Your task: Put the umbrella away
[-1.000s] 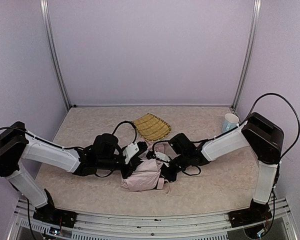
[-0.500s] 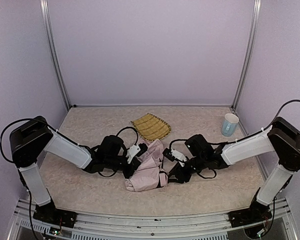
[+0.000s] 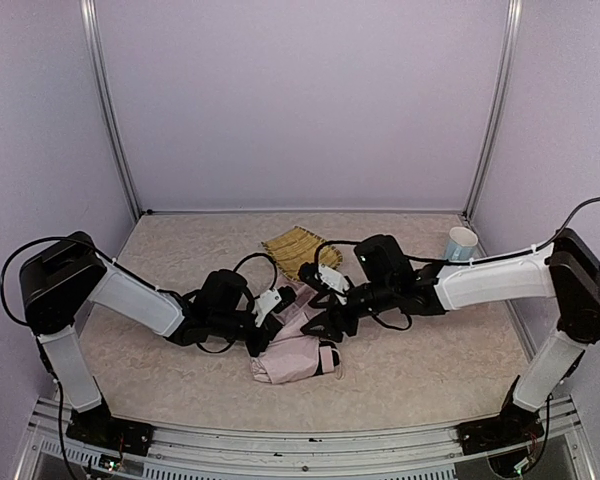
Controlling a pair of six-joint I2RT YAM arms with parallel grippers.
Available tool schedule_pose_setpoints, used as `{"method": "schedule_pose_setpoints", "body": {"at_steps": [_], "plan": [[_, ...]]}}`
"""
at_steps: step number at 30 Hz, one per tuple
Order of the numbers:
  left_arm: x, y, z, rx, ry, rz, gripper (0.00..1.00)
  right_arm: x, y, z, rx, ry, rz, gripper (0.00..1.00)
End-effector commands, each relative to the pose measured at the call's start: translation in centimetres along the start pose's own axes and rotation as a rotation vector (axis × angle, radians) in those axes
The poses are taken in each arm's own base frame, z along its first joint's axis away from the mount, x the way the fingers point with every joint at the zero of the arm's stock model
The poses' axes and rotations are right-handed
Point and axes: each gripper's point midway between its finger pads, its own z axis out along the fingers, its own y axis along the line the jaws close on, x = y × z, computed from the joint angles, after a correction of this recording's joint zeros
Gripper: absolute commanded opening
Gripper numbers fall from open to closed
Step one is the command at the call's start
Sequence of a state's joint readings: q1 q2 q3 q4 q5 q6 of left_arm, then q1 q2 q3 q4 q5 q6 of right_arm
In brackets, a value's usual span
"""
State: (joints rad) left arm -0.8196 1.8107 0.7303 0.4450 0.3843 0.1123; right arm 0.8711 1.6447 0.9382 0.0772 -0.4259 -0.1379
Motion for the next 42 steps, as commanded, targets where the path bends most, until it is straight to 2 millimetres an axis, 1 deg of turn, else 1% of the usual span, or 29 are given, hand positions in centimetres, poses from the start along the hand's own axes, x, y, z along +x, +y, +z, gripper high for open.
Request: {"method": "schedule_pose_setpoints", "body": {"at_steps": [1,2,5,6,8,9,11,13,14,15,16,17,19,20,23,26,29,33,35,37,38,39,40,41,42], "plan": [[3.0,0.2,0.4,-0.008,0.105,-0.016,0.0,0.1,2.3,3.1,-0.16,0.009,-0.062,0.7],[3.0,0.2,0.5,-0.004,0.106,-0.013,0.0,0.3,2.3,3.6,-0.168,0.018,-0.057,0.67],[2.8,0.1,0.5,0.0,0.103,-0.001,0.0,0.5,2.1,4.3,-0.176,0.037,-0.041,0.3],[2.7,0.1,0.4,-0.001,0.102,0.001,0.0,0.5,2.1,4.2,-0.178,0.038,-0.036,0.2],[2.3,0.2,0.2,-0.007,0.093,0.009,0.0,0.3,2.4,3.8,-0.182,0.024,-0.033,0.03],[2.1,0.3,0.1,-0.016,0.087,0.013,0.05,0.0,2.5,3.4,-0.178,0.015,-0.028,0.0],[1.1,0.9,-0.4,-0.046,0.062,0.022,0.22,0.1,2.5,2.8,-0.164,0.013,-0.012,0.0],[0.0,1.8,-1.0,-0.095,0.027,0.028,0.48,0.3,2.6,2.2,-0.148,0.019,0.013,0.0],[-0.6,2.3,-1.5,-0.121,0.006,0.029,0.57,0.3,2.7,1.9,-0.148,0.018,0.023,0.0],[-1.8,2.8,-2.2,-0.154,-0.032,0.037,0.65,0.2,2.9,1.5,-0.146,0.015,0.036,0.0],[-2.6,3.2,-2.9,-0.18,-0.058,0.043,0.69,0.1,3.1,1.0,-0.146,0.011,0.046,0.0],[-3.3,3.3,-3.6,-0.195,-0.084,0.051,0.71,-0.4,3.2,0.5,-0.14,0.0,0.053,0.0],[-5.0,2.9,-5.1,-0.203,-0.142,0.081,0.73,-1.4,3.3,-0.5,-0.123,-0.024,0.065,0.0],[-5.6,2.3,-6.0,-0.195,-0.171,0.095,0.74,-2.2,3.4,-1.3,-0.113,-0.045,0.062,0.0],[-8.0,0.1,-8.6,-0.137,-0.281,0.149,0.76,-3.8,3.4,-2.5,-0.098,-0.084,0.057,0.0],[-9.4,-2.3,-10.0,-0.045,-0.339,0.187,0.79,-4.7,3.0,-2.8,-0.073,-0.099,0.055,0.0],[-10.0,-4.4,-10.0,0.025,-0.333,0.225,0.81,-5.5,2.5,-2.7,-0.056,-0.102,0.054,0.0],[-10.3,-5.7,-9.3,0.046,-0.303,0.263,0.83,-6.9,2.2,-2.8,-0.049,-0.121,0.058,0.0],[-10.4,-5.1,-8.8,0.001,-0.29,0.261,0.83,-7.5,2.2,-3.1,-0.047,-0.138,0.052,0.0],[-10.1,-3.8,-7.8,-0.053,-0.261,0.239,0.82,-8.0,2.5,-3.3,-0.063,-0.159,0.043,0.0],[-10.2,-3.2,-7.4,-0.077,-0.257,0.227,0.8,-8.1,2.7,-3.3,-0.071,-0.165,0.038,0.0],[-10.4,-2.9,-7.0,-0.091,-0.252,0.22,0.76,-8.2,2.7,-3.3,-0.073,-0.166,0.037,0.0],[-10.5,-2.6,-6.6,-0.099,-0.249,0.218,0.66,-8.0,2.7,-3.2,-0.073,-0.161,0.038,0.0],[-10.5,-2.4,-6.1,-0.103,-0.24,0.218,0.59,-7.9,2.6,-3.1,-0.073,-0.156,0.039,0.0],[-10.6,-2.3,-5.8,-0.104,-0.236,0.217,0.49,-7.7,2.7,-3.0,-0.077,-0.149,0.039,0.0]]}}
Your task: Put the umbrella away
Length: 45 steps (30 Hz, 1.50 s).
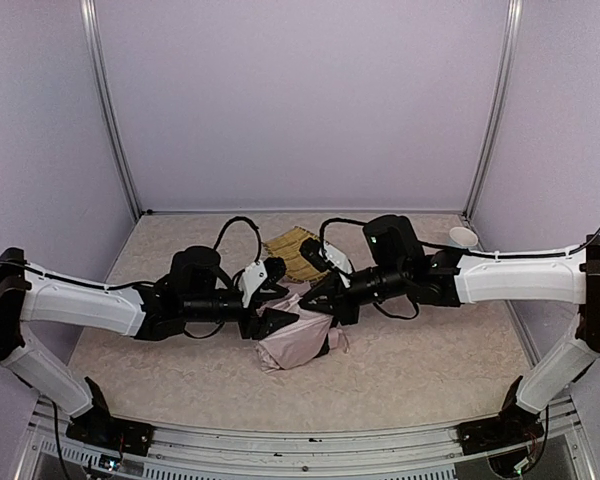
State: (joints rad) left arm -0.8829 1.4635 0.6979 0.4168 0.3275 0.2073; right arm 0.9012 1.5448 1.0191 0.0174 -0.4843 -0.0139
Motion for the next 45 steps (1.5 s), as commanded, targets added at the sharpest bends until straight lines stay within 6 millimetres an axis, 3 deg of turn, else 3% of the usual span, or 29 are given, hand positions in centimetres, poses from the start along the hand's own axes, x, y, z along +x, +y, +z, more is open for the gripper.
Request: {"method": "schedule_pose_setpoints", "body": {"at_steps": [1,3,4,6,8,12,16,22,28,34,36,40,45], "plan": [[0.1,1.6,1.6,-0.058,0.032,-0.001,0.35,-1.4,0.3,0.0,-0.014,-0.031,-0.018,0.0],[0.5,1.6,1.9,-0.044,0.036,-0.013,0.09,-1.2,-0.1,-0.2,0.006,-0.028,-0.019,0.0],[0.7,1.6,2.0,-0.038,0.038,-0.018,0.02,-0.9,-1.0,-0.4,0.041,-0.027,-0.006,0.07],[1.5,1.9,2.0,-0.046,0.05,-0.03,0.0,0.1,-3.7,-1.2,0.12,-0.023,0.062,0.25],[2.5,2.8,2.2,-0.067,0.065,-0.052,0.0,1.2,-6.4,-2.0,0.169,-0.021,0.151,0.37],[5.3,5.5,3.7,-0.103,0.127,-0.128,0.0,3.9,-9.3,-1.4,0.202,0.015,0.241,0.41],[9.0,6.8,5.8,-0.112,0.229,-0.179,0.0,5.8,-9.6,-0.1,0.176,0.053,0.253,0.42],[14.1,4.7,6.6,-0.023,0.346,-0.26,0.0,7.7,-9.2,-0.4,0.188,0.091,0.246,0.43],[15.6,3.5,7.0,0.028,0.374,-0.276,0.0,7.5,-7.8,-0.5,0.171,0.136,0.068,0.51],[17.3,2.7,7.4,0.076,0.432,-0.273,0.0,6.6,-5.9,0.3,0.125,0.213,-0.335,0.76],[17.7,2.6,7.3,0.087,0.448,-0.27,0.0,7.2,-5.3,0.7,0.117,0.24,-0.474,0.85],[18.2,2.0,7.2,0.12,0.47,-0.266,0.0,9.4,-4.3,1.5,0.079,0.314,-0.721,0.91],[18.6,1.7,7.2,0.147,0.481,-0.271,0.0,11.8,-4.5,2.8,0.004,0.426,-0.8,0.91]]}}
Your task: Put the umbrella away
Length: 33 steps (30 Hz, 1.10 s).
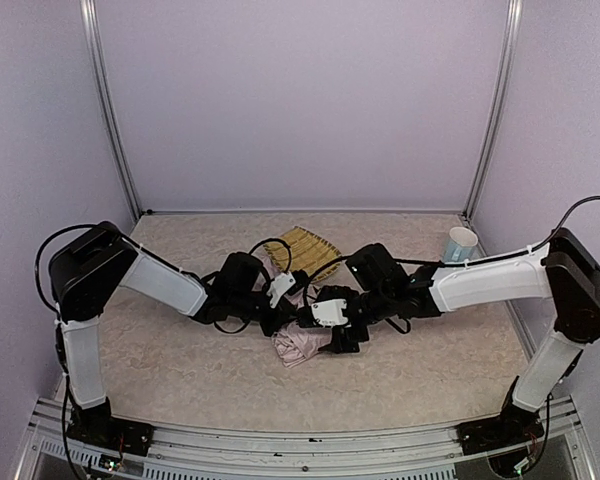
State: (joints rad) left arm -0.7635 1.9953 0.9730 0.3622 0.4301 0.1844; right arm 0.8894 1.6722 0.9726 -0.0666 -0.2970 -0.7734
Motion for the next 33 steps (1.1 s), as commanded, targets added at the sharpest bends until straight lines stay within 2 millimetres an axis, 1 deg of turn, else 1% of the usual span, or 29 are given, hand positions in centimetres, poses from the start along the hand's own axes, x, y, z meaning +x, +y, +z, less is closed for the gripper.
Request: {"method": "schedule_pose_setpoints", "body": {"at_steps": [1,5,6,9,13,16,17,18,19,21,23,24,27,28,29,31,33], "plan": [[7.6,-2.1,0.8,0.094,0.23,-0.073,0.0,2.2,1.1,2.0,-0.078,0.111,-0.179,0.91],[8.0,-2.4,1.0,0.118,0.247,-0.074,0.0,3.9,1.0,3.9,-0.096,0.175,-0.209,0.9],[8.0,-2.4,1.1,0.122,0.25,-0.075,0.0,4.2,1.1,4.3,-0.105,0.186,-0.215,0.89],[8.1,-2.6,1.1,0.142,0.256,-0.071,0.0,6.0,1.8,5.3,-0.153,0.257,-0.207,0.87],[8.2,-2.4,1.0,0.152,0.26,-0.071,0.0,8.1,3.6,6.0,-0.244,0.331,-0.168,0.8],[7.8,-1.7,0.9,0.148,0.251,-0.095,0.0,9.3,4.8,6.1,-0.289,0.373,-0.133,0.72],[7.3,-1.2,0.9,0.141,0.238,-0.106,0.0,9.5,5.1,6.0,-0.296,0.385,-0.124,0.68],[6.9,-0.8,0.7,0.134,0.227,-0.117,0.06,9.7,5.3,6.0,-0.3,0.393,-0.117,0.64],[6.4,-0.3,0.6,0.119,0.213,-0.128,0.16,9.7,5.4,5.9,-0.302,0.396,-0.11,0.58],[4.9,0.9,0.0,0.075,0.174,-0.137,0.35,9.2,5.6,5.8,-0.295,0.384,-0.097,0.43],[3.1,2.3,-0.9,0.006,0.119,-0.144,0.52,8.1,5.7,5.5,-0.284,0.346,-0.096,0.34],[1.7,3.3,-1.8,-0.039,0.073,-0.143,0.57,7.5,5.7,5.3,-0.275,0.322,-0.097,0.31],[-1.7,5.3,-4.6,-0.131,-0.07,-0.167,0.66,5.1,5.5,4.5,-0.245,0.24,-0.086,0.26],[-2.7,5.6,-5.7,-0.149,-0.116,-0.17,0.69,4.3,5.4,4.2,-0.237,0.216,-0.08,0.25],[-4.7,6.1,-8.5,-0.215,-0.218,-0.15,0.72,2.7,5.0,3.2,-0.213,0.17,-0.06,0.21],[-6.0,5.9,-10.5,-0.254,-0.277,-0.121,0.72,1.4,4.7,2.3,-0.201,0.132,-0.039,0.18],[-7.1,5.0,-12.4,-0.267,-0.343,-0.09,0.71,-0.2,4.4,1.2,-0.198,0.086,-0.009,0.16]]}}
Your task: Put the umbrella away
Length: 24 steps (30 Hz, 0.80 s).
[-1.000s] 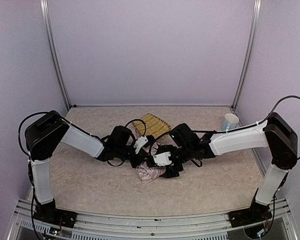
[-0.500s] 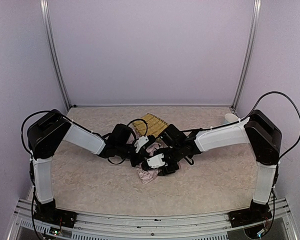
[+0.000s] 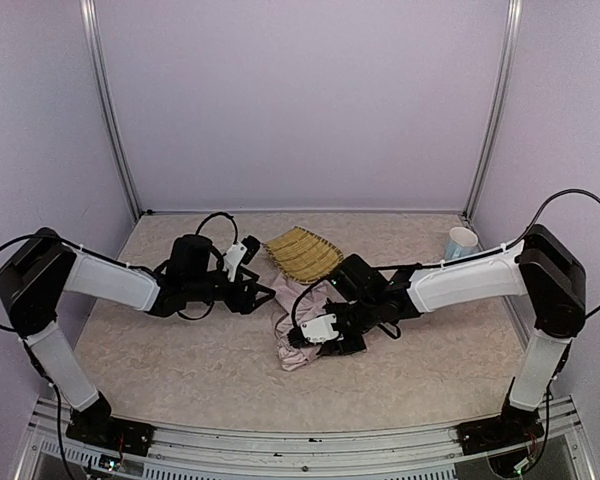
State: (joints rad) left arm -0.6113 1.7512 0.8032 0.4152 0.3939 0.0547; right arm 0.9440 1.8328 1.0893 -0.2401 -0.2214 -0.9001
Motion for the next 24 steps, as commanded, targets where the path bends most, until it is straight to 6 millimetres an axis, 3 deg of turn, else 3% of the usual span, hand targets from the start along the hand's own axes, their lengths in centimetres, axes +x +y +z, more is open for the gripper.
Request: {"method": "schedule_pose_setpoints", "body": {"at_steps": [1,4,8,14,18,22,24], "plan": [[-6.3,-0.6,-4.7,-0.073,-0.261,0.062,0.71,-3.3,1.0,-3.4,-0.047,-0.116,0.099,0.15],[-7.4,-1.7,-7.0,-0.069,-0.341,0.104,0.72,-5.4,1.0,-5.9,-0.064,-0.194,0.118,0.13],[-8.0,-2.8,-7.4,-0.088,-0.344,0.161,0.71,-8.5,1.3,-9.9,-0.105,-0.309,0.107,0.09],[-7.5,-4.5,-4.5,-0.029,-0.277,0.19,0.69,-12.6,0.7,-16.1,-0.095,-0.445,0.067,0.0],[-6.7,-8.7,-2.2,0.097,-0.247,0.243,0.68,-15.0,0.7,-20.2,-0.074,-0.566,0.039,0.0],[-6.0,-13.3,-1.4,0.213,-0.237,0.299,0.68,-14.5,-0.5,-20.6,0.007,-0.536,0.071,0.0],[-5.7,-13.7,-1.4,0.22,-0.24,0.3,0.68,-13.7,-1.4,-20.3,0.052,-0.492,0.107,0.0]]}}
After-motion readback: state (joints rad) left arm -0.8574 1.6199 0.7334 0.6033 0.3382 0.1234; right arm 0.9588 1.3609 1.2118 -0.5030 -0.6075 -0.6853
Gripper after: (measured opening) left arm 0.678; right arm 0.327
